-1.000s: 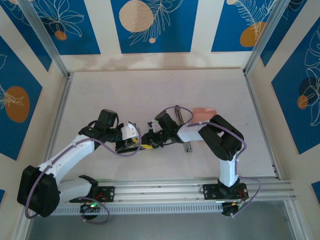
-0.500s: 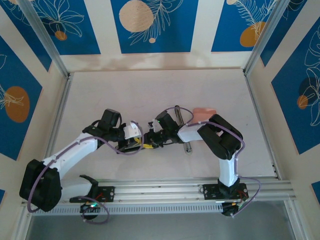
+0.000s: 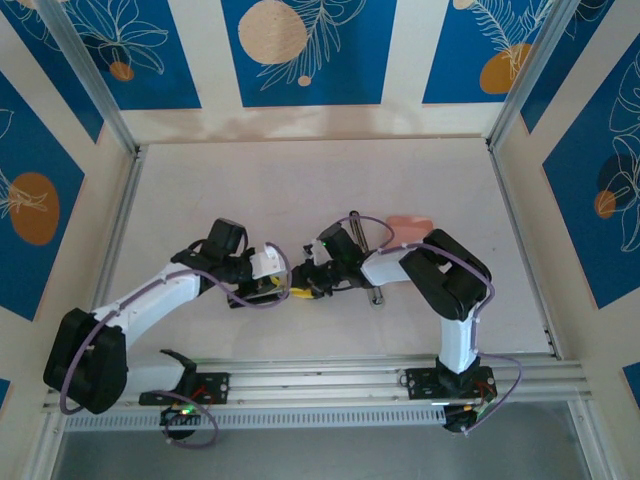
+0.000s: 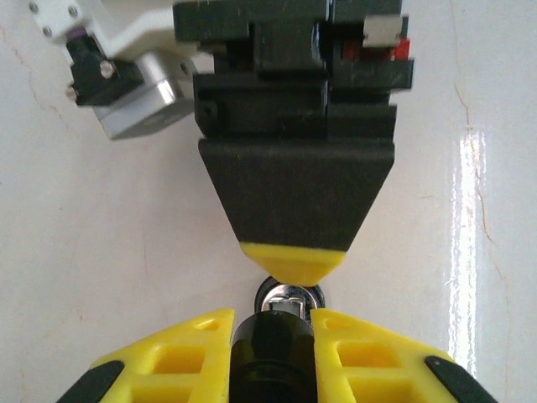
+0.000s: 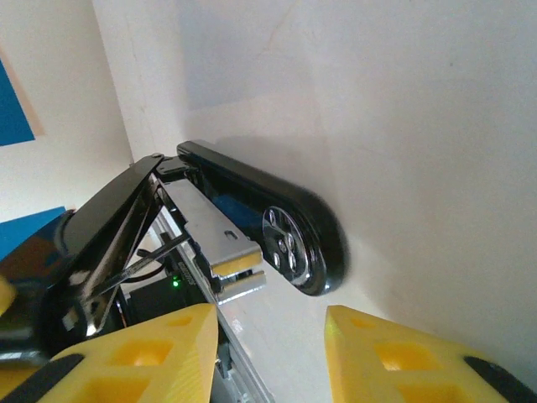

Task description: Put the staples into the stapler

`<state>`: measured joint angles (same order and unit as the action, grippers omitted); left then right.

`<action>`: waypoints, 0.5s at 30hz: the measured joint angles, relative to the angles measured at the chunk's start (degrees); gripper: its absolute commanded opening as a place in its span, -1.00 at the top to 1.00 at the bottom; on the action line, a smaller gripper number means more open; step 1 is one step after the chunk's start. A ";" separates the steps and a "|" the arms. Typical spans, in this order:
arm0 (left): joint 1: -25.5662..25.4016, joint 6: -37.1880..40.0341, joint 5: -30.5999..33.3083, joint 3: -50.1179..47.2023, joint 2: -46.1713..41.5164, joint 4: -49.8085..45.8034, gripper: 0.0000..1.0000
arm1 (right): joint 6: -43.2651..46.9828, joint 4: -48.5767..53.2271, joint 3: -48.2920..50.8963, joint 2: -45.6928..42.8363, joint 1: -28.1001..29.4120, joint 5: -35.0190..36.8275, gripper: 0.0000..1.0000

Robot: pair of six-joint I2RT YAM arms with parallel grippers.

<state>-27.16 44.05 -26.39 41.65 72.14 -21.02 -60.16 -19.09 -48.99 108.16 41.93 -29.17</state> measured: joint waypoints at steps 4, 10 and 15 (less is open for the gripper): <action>-0.76 0.15 1.05 0.33 0.74 -0.52 0.66 | 0.09 0.46 1.33 -2.54 -1.16 0.24 0.15; -1.49 0.55 2.43 1.53 2.47 -1.70 0.66 | 1.57 2.47 2.21 -6.34 -2.99 0.68 0.13; -2.12 0.87 3.43 2.38 3.82 -2.64 0.66 | 2.62 3.74 2.80 -7.23 -3.56 0.87 0.13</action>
<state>-29.28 44.93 -22.96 44.03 75.96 -23.66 -57.54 -15.35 -46.19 100.92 38.37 -28.29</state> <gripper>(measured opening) 0.213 0.433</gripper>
